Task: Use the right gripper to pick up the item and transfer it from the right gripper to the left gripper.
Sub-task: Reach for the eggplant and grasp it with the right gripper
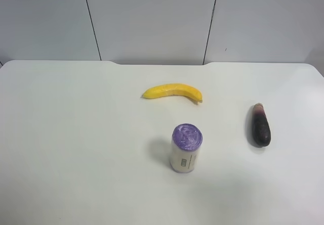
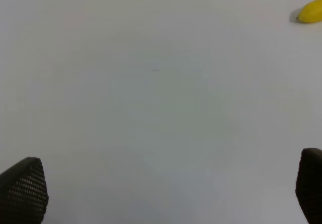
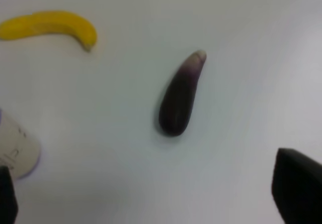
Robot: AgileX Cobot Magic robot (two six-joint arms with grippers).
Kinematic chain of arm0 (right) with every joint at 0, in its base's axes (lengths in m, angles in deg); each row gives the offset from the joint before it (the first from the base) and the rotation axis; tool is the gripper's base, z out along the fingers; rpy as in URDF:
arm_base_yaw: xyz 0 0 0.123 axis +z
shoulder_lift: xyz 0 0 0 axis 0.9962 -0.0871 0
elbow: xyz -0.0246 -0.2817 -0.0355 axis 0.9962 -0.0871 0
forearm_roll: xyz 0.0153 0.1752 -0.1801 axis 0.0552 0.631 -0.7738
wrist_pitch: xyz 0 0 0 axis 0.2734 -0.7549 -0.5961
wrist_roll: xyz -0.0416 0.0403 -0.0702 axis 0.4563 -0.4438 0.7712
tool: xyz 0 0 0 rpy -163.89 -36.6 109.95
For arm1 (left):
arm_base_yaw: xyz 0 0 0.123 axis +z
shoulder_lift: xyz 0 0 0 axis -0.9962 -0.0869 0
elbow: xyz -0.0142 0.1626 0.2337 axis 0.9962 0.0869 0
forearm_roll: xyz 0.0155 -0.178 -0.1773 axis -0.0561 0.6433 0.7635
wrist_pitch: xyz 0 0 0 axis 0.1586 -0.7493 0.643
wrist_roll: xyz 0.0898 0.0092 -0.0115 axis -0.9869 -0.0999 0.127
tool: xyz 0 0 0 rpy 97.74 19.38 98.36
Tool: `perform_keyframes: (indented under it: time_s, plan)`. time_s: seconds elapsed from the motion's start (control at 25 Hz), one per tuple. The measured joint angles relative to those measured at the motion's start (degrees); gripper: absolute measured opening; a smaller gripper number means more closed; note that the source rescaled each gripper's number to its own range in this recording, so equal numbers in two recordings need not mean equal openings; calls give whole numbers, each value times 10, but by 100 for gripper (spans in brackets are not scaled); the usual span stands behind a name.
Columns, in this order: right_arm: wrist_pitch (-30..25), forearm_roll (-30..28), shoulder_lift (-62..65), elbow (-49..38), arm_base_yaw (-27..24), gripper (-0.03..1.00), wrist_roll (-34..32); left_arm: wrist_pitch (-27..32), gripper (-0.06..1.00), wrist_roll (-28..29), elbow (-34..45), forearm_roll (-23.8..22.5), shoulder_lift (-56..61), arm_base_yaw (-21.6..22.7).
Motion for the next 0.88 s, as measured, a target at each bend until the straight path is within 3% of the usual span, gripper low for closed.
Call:
perform_keyframes:
  time_s: [0.56,0.88]
  plan:
    - [37,0,-440,16,0,100,-10,0,100,0,0,0,0,0]
    - [57,-5,-624,102,0,100,-10,0,100,0,0,0,0,0]
